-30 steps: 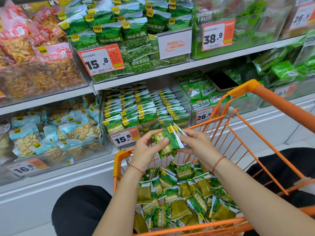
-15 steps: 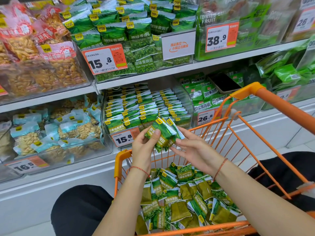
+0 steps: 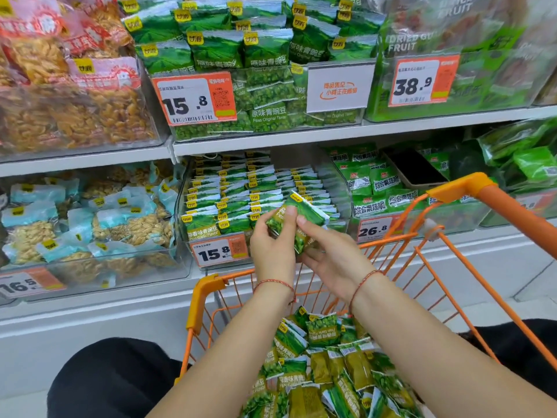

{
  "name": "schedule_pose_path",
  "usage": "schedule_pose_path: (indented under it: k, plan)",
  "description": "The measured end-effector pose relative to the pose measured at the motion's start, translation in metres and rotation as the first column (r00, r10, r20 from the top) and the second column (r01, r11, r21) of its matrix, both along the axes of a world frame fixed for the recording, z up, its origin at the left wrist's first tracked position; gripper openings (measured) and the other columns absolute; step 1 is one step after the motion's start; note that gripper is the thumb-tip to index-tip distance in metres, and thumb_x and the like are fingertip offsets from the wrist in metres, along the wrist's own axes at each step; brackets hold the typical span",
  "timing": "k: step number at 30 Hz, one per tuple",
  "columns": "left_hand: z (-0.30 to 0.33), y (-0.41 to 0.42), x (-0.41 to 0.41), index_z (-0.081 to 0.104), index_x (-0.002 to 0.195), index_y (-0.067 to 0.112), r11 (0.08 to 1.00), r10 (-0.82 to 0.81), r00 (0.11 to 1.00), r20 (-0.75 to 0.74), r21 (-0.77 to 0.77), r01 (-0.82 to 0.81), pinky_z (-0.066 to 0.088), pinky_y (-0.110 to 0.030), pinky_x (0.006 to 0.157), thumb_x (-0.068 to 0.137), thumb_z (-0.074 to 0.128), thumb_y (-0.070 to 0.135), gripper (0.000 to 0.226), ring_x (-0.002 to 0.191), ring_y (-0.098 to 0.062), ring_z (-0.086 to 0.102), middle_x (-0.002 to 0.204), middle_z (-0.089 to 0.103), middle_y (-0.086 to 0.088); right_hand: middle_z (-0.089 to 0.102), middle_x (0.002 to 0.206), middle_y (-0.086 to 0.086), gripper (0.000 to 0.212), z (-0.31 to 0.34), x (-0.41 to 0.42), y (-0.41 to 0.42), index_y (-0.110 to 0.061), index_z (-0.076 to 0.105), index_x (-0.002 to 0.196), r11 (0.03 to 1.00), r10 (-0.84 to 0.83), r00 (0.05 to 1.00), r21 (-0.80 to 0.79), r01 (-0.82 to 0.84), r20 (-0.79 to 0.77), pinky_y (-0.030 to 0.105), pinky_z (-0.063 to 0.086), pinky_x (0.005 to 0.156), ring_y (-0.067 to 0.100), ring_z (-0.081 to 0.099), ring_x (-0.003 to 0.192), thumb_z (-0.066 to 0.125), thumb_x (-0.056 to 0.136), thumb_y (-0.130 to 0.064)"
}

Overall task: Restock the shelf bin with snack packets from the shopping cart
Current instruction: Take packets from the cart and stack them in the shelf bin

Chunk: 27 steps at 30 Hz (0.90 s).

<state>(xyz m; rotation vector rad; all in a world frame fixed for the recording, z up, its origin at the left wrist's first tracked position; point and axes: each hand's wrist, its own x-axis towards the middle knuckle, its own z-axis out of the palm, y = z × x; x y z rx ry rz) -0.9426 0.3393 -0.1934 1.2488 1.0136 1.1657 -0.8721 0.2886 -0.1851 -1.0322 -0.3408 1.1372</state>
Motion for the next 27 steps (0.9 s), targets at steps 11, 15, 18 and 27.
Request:
schedule_pose_path:
  k: [11,15,18,27]
  plan:
    - [0.004,0.133,-0.002,0.062,0.118,0.01,0.764,0.26,0.566,-0.782,0.525,0.376,0.03,-0.036,0.1,0.097,0.026,0.048,0.057,0.118,-0.031,0.045,0.12,0.058,-0.012,0.052,0.096,0.005,0.047,0.016,0.09,0.104,-0.008,0.044,0.124,0.954,-0.161,0.947,-0.201,0.221,0.278,0.03,0.048,0.078,0.011,0.049,0.075,0.069,0.083,-0.013]
    - [-0.015,0.165,-0.016,0.06,0.119,0.007,0.709,0.376,0.441,-0.815,0.559,0.429,0.031,-0.051,0.106,0.092,0.02,0.054,0.067,0.124,-0.037,0.044,0.119,0.06,-0.018,0.051,0.1,0.007,0.053,0.005,0.114,0.154,-0.008,0.041,0.128,0.913,-0.176,0.825,-0.225,0.341,0.536,0.035,0.047,0.085,0.019,0.053,0.09,0.069,0.084,-0.011]
    - [-0.026,0.173,-0.019,0.057,0.121,0.006,0.696,0.342,0.518,-0.784,0.582,0.421,0.034,-0.047,0.102,0.095,0.026,0.048,0.059,0.116,-0.036,0.047,0.12,0.057,-0.017,0.047,0.135,0.014,0.062,-0.002,0.126,0.191,0.002,0.031,0.14,0.887,-0.097,0.722,-0.27,0.375,0.685,0.03,0.037,0.1,0.024,0.047,0.122,0.063,0.089,-0.011]
    - [-0.031,0.18,-0.018,0.055,0.125,0.009,0.703,0.31,0.55,-0.775,0.577,0.417,0.032,-0.035,0.097,0.097,0.027,0.047,0.055,0.114,-0.029,0.047,0.124,0.054,-0.01,0.039,0.145,0.015,0.05,-0.026,0.141,0.257,-0.001,0.03,0.143,0.924,0.076,0.598,-0.281,0.259,0.798,0.034,0.037,0.106,0.03,0.041,0.132,0.045,0.098,-0.013]
